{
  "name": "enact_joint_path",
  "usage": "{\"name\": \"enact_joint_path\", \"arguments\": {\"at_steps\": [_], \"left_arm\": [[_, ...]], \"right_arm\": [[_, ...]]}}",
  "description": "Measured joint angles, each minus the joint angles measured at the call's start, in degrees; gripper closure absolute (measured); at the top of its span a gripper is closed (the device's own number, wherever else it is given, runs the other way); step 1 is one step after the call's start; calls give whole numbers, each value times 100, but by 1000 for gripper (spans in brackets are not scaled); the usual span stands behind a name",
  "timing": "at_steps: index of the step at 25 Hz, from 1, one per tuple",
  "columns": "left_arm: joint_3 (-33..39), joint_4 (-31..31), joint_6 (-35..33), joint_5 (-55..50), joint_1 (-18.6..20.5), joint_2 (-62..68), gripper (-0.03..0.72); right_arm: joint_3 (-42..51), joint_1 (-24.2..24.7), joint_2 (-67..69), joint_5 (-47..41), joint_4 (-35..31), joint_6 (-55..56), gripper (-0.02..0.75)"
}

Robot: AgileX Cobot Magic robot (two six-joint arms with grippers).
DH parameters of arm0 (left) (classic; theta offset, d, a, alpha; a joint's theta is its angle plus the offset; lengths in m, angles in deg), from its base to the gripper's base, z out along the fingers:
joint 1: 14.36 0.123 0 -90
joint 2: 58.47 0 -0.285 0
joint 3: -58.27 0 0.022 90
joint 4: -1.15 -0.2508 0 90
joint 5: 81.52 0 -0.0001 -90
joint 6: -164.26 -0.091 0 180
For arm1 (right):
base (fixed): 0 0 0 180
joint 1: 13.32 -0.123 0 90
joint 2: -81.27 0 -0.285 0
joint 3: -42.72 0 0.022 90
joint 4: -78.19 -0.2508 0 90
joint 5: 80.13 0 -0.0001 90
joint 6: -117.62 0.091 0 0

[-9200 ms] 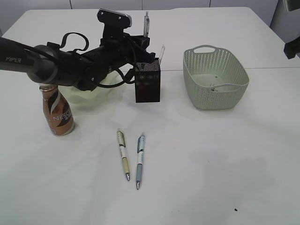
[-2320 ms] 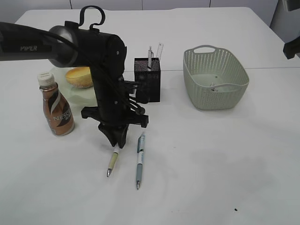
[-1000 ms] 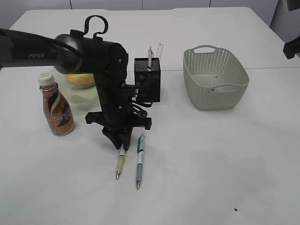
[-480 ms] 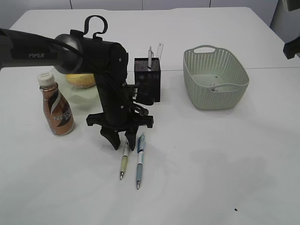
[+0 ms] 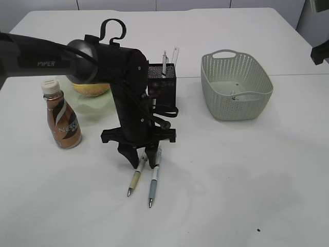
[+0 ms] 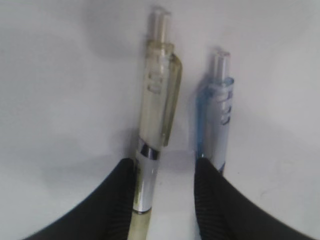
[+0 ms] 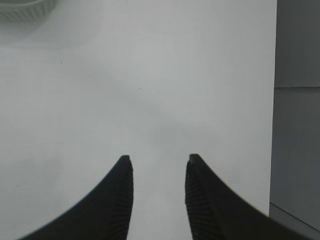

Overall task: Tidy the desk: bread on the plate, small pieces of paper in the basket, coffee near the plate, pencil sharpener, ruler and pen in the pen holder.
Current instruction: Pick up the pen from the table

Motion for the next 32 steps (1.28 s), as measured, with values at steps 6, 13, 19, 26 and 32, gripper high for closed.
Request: {"name": "enact_joint_path", "arguments": {"at_steps": [6, 13, 19, 26, 32], "left_arm": [[0, -174, 88, 0, -14, 13, 428], [-25, -195, 88, -58, -14, 92, 445], [-56, -243, 88, -130, -18, 125, 561], [-69, -393, 88, -152, -31, 125, 627], [-69, -451, 25, -221, -40, 113, 627]], "right_arm": [[0, 0, 0, 0, 0, 0, 451], [0, 0, 0, 0, 0, 0, 448], [0, 0, 0, 0, 0, 0, 448], [0, 0, 0, 0, 0, 0, 448], [0, 0, 0, 0, 0, 0, 447]]}}
